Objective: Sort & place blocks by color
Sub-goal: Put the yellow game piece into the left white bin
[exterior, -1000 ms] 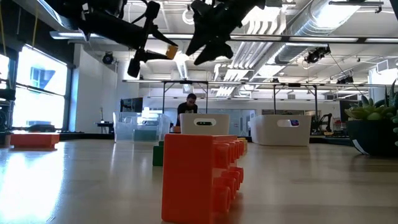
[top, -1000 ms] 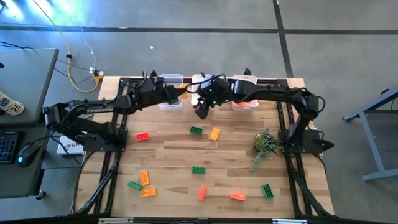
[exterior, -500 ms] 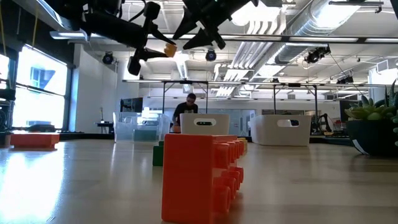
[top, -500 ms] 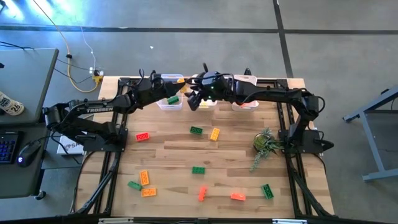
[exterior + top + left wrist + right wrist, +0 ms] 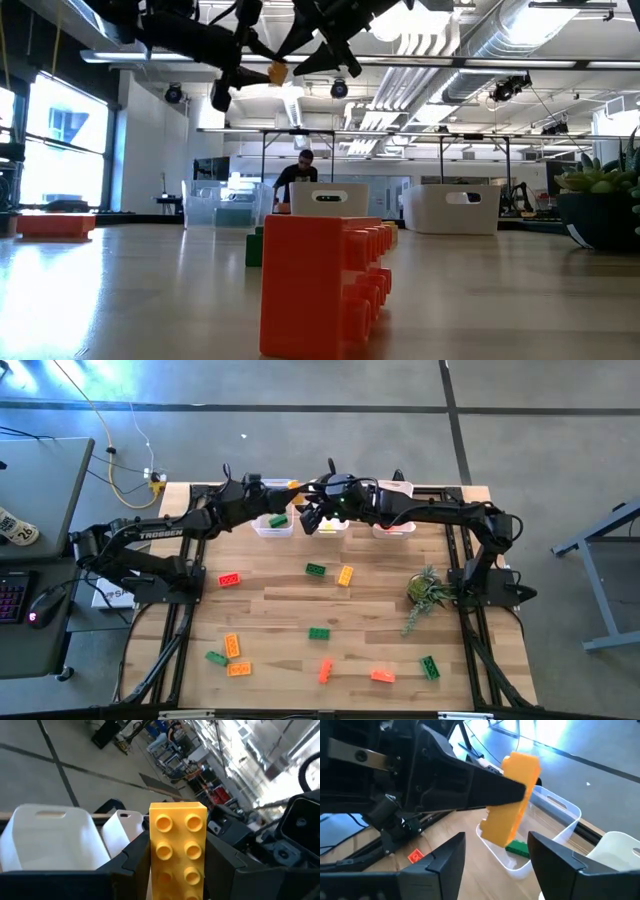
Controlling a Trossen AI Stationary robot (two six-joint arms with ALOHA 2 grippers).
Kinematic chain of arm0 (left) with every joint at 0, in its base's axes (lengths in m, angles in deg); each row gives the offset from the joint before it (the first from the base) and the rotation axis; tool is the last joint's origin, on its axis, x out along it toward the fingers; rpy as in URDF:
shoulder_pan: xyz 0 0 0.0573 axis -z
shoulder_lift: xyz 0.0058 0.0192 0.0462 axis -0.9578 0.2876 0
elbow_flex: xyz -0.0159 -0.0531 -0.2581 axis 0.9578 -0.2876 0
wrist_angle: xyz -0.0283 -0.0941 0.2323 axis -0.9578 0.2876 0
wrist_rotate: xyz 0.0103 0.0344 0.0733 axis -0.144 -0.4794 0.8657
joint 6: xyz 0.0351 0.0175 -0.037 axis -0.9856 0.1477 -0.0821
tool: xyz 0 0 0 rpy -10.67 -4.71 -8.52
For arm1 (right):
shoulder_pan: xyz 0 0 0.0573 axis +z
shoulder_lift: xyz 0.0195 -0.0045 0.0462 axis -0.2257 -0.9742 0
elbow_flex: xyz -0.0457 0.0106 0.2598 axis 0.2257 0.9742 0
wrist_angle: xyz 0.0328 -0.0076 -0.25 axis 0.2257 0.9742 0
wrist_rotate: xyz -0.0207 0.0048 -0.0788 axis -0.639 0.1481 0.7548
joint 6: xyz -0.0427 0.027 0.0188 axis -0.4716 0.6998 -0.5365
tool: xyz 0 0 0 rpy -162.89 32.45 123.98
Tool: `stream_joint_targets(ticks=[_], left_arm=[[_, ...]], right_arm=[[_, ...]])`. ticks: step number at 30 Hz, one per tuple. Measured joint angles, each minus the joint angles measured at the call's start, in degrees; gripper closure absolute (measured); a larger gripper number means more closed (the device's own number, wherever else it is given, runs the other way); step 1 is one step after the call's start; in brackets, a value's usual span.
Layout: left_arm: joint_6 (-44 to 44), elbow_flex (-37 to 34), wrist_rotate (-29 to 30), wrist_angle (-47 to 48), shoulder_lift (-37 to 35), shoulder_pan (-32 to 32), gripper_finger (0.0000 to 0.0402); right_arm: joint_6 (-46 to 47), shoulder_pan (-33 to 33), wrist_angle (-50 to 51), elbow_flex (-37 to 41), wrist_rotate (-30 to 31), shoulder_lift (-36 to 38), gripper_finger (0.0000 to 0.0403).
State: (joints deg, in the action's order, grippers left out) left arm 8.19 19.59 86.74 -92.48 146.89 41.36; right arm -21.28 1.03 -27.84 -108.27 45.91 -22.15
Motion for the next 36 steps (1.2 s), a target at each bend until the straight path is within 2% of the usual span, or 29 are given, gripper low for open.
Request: stream_joint_targets(ticks=[6,15,19,36], left_arm=[[-4.79,6.54,-1.02,7.72,3.49,0.07,0.0282],[-3.59,8.49,-0.88,6.69,6.46,0.42,0.0282],[-0.81,8.50,-0.86,5.13,7.66,0.41,0.0282],[7.41,8.37,-0.83,3.00,7.73,0.48,0.0282]], right_arm=[[-0.26,-0.10,0.15,0.00,1.18,0.00,0.0201],[-0.38,-0.60,0.29,0.00,6.24,0.02,0.0201],[0.19,-1.16,1.51,0.00,6.42,0.02,0.0204],[-0.18,-1.82,1.88,-0.09,8.05,0.13,0.0305]])
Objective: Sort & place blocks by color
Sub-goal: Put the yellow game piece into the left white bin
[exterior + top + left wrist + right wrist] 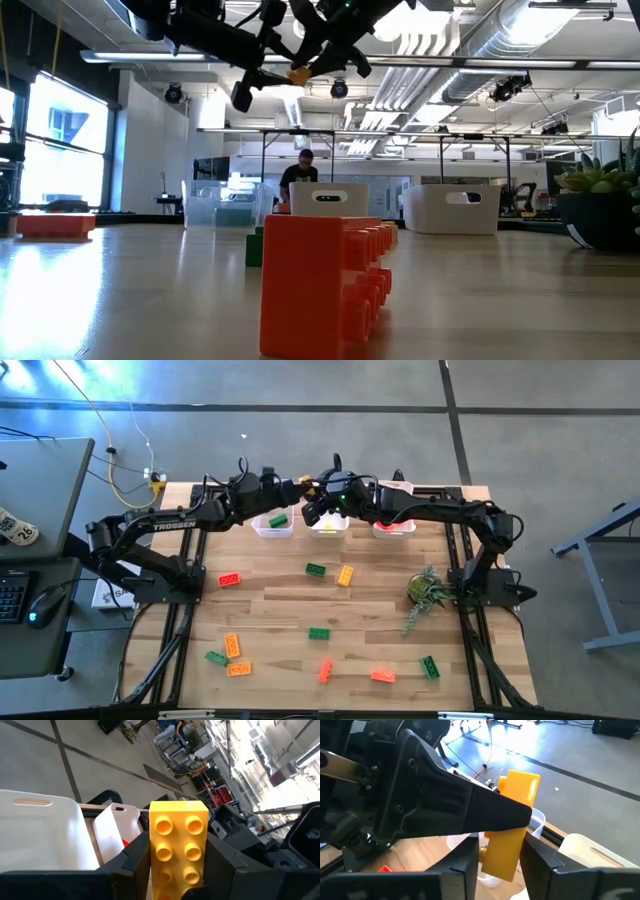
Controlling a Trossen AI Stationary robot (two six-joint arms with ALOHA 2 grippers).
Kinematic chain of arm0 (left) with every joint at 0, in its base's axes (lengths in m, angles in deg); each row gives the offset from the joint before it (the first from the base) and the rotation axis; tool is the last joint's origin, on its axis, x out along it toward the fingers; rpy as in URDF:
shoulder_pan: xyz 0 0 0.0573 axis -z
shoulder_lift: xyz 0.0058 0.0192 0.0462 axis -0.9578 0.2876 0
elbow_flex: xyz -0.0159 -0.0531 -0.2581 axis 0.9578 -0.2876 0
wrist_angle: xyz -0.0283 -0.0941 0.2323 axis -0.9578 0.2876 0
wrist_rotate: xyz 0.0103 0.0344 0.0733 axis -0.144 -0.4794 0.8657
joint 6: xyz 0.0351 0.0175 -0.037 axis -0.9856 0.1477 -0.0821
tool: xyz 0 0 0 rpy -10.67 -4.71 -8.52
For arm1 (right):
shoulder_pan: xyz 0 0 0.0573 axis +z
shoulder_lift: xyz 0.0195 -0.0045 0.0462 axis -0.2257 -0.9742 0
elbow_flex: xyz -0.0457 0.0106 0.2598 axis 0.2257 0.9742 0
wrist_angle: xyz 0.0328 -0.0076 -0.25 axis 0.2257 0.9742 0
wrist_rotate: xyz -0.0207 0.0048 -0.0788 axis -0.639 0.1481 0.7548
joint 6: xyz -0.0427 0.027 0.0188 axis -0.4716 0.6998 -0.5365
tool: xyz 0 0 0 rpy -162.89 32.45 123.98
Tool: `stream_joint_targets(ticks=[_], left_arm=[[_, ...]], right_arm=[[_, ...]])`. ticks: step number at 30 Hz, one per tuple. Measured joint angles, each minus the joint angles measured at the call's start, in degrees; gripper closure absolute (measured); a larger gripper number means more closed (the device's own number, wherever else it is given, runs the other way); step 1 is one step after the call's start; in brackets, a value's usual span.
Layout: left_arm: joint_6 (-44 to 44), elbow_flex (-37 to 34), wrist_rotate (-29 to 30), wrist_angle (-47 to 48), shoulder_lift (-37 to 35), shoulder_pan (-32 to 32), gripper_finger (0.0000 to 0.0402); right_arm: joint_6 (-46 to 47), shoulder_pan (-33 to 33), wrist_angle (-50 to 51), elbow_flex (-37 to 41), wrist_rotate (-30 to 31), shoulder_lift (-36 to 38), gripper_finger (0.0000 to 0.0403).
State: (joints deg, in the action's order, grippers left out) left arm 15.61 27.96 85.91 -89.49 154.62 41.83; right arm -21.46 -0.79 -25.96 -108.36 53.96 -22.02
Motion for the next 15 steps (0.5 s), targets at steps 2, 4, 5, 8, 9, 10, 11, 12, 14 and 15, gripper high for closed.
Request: stream_joint_targets(ticks=[2,4,5,8,9,10,11,12,14,15], left_arm=[[1.34,-0.02,0.05,-0.04,0.00,-0.02,0.0282],[1.52,-0.02,0.35,-0.04,0.02,-0.03,0.0282],[1.44,-0.02,0.48,-0.07,0.02,-0.03,0.0282],[0.56,-0.02,1.39,-0.18,0.02,-0.01,0.0279],[0.50,-0.02,1.67,-0.22,0.02,0.01,0.0277],[0.42,-0.02,2.06,-0.24,0.02,0.05,0.0274],[0.05,-0.02,2.58,-0.27,0.02,0.08,0.0272],[-0.81,-0.02,3.07,-0.36,0.02,0.08,0.0271],[-2.74,-0.02,4.13,-0.68,0.33,0.12,0.0270],[-3.13,-0.02,4.57,-1.03,0.79,0.12,0.0270]], right_arm=[[0.36,-0.32,0.12,-0.01,-0.10,0.01,0.0316],[1.30,-0.76,0.54,-0.02,-0.84,0.02,0.0327],[1.38,-0.90,0.71,-0.02,-1.09,0.02,0.0331],[0.87,-1.23,0.77,-0.04,-1.91,0.02,0.0339],[0.64,-1.28,0.75,-0.04,-1.97,0.02,0.0340],[0.41,-1.41,0.77,-0.04,-2.11,0.02,0.0341],[0.29,-1.51,0.77,-0.04,-2.43,0.02,0.0341],[0.20,-1.66,0.74,-0.04,-2.65,0.02,0.0341],[0.01,-1.92,0.69,-0.04,-2.82,-0.04,0.0342],[0.01,-2.15,1.03,-0.04,-2.84,-0.04,0.0342]])
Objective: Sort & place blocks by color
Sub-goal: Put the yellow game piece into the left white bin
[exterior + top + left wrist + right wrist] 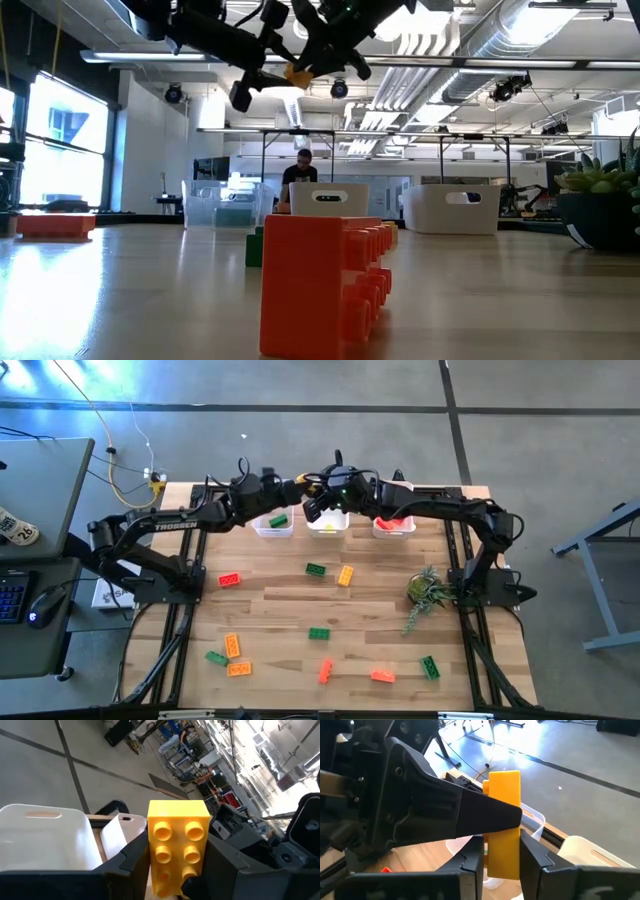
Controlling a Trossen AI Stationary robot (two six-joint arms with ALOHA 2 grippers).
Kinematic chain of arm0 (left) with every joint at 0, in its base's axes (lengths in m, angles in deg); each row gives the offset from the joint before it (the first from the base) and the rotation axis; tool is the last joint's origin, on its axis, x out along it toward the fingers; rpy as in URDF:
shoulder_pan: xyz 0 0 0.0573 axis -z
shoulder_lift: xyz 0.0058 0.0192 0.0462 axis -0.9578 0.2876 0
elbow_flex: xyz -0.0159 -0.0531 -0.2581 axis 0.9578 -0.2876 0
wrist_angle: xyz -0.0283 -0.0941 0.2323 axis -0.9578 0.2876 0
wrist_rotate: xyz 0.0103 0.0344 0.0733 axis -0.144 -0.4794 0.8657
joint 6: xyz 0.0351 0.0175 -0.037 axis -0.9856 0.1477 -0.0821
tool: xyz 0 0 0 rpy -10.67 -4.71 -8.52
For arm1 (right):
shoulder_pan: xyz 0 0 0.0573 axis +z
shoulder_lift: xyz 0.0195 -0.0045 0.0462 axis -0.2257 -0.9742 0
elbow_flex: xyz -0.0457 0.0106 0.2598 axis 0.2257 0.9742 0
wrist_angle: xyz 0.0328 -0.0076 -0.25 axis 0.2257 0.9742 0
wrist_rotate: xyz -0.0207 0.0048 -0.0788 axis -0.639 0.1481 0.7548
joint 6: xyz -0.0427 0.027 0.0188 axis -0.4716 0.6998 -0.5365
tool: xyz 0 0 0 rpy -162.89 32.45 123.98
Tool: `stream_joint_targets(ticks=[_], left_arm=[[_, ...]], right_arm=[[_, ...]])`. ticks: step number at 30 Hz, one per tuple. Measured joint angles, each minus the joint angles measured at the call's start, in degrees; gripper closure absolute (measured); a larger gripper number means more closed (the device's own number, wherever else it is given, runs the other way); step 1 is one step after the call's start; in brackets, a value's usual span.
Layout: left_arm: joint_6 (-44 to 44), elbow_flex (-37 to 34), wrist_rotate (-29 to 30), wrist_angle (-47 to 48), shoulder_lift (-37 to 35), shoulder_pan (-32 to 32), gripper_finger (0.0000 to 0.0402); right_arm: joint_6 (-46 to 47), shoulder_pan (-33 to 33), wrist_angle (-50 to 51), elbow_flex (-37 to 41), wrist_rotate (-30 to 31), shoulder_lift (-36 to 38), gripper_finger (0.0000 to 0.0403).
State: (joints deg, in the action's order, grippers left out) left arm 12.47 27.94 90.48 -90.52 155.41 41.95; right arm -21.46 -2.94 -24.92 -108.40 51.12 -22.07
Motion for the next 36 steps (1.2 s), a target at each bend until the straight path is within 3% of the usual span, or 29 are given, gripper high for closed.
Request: stream_joint_targets(ticks=[7,18,23,36], left_arm=[[-0.15,0.17,-0.49,-4.73,5.17,-0.96,0.0261],[-0.72,0.22,-7.50,-11.99,13.53,-4.62,0.0248],[-4.36,0.20,-10.38,-12.39,13.86,-6.97,0.0248],[-11.02,0.15,-21.66,-11.57,9.10,-12.51,0.0262]], right_arm=[[0.07,-1.82,3.54,0.09,-0.08,-0.17,0.0342],[0.87,-4.52,11.56,0.13,0.47,-1.18,0.0343],[2.87,-5.40,18.77,0.28,4.44,-1.74,0.0342],[1.85,-6.35,19.04,0.20,-1.61,-5.94,0.0342]])
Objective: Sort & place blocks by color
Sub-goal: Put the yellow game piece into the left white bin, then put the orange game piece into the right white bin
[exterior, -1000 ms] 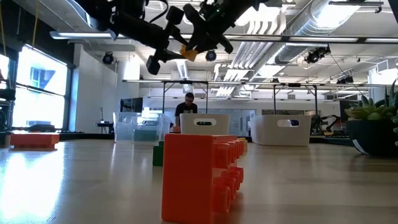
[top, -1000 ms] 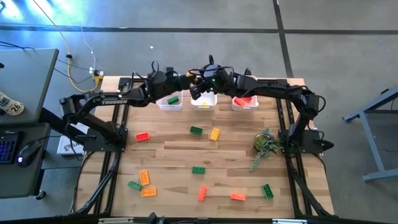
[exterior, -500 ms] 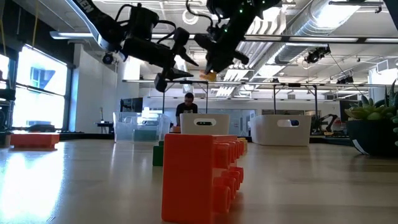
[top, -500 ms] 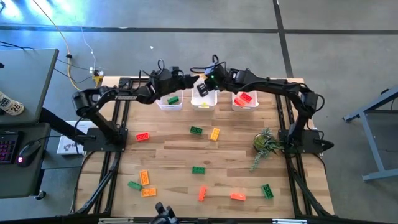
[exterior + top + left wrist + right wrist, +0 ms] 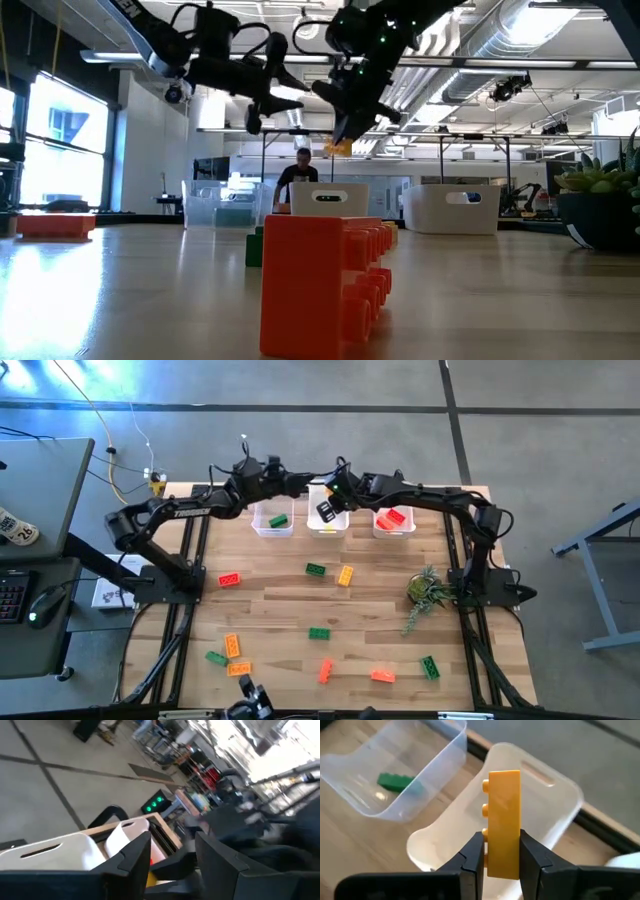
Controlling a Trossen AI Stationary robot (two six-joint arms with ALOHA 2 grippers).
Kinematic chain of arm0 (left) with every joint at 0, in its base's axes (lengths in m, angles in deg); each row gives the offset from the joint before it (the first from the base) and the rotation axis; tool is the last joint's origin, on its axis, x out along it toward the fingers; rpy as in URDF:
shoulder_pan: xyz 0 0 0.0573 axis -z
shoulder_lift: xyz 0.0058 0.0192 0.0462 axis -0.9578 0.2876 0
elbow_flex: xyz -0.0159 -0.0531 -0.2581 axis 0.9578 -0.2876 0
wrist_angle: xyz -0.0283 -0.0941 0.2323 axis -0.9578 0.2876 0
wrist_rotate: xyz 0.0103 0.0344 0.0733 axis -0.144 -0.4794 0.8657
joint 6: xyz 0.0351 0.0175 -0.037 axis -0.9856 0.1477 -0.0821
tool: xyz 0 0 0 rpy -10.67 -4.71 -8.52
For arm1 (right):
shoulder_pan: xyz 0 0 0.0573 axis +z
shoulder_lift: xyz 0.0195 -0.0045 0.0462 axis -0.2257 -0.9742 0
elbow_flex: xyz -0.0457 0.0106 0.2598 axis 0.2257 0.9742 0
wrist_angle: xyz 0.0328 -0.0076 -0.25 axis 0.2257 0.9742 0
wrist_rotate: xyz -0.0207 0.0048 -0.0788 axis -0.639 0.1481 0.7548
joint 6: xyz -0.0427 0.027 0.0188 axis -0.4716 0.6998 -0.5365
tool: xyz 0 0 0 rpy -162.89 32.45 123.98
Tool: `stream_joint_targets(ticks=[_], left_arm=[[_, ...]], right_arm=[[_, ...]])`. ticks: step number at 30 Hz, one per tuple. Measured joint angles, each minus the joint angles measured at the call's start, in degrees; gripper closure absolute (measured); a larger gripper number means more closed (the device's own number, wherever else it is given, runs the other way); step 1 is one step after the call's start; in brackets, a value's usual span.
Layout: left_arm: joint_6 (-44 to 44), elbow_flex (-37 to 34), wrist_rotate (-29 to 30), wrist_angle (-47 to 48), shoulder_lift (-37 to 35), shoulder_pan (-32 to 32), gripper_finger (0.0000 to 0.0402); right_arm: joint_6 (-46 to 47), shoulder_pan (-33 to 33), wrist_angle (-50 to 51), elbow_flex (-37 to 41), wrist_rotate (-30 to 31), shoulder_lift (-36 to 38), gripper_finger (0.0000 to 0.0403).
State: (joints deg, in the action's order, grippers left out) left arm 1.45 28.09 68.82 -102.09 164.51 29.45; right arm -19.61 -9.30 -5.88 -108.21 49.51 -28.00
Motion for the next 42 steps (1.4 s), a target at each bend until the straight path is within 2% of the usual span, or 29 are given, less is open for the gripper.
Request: stream_joint_targets(ticks=[2,5,17,25,32,34,42], left_arm=[[-2.55,0.04,-0.23,1.43,-2.21,-0.13,0.0268],[-7.05,0.04,-0.08,8.59,-6.29,0.01,0.0277],[-21.60,0.00,0.36,43.16,-20.49,5.05,0.0296],[-24.06,0.00,3.30,63.60,-23.75,8.19,0.0307],[-24.08,0.00,4.45,71.58,-23.81,11.60,0.0314],[-24.08,0.00,4.52,72.72,-23.81,12.62,0.0314],[-24.16,0.00,8.85,81.54,-23.85,17.15,0.0314]], right_arm=[[-0.07,-0.01,0.04,0.00,-1.35,-1.13,0.0342],[-0.57,0.00,0.18,0.00,-3.67,-2.94,0.0342],[-1.61,-0.18,1.22,-0.07,-6.98,-4.88,0.0339],[-2.08,-0.16,1.33,-0.07,-6.58,-5.06,0.0297],[-2.07,-0.14,1.33,-0.07,-6.53,-5.06,0.0242],[-2.04,-0.14,1.29,-0.07,-8.13,-5.06,0.0231],[1.19,0.26,0.48,-0.07,-11.57,-5.06,0.0224]])
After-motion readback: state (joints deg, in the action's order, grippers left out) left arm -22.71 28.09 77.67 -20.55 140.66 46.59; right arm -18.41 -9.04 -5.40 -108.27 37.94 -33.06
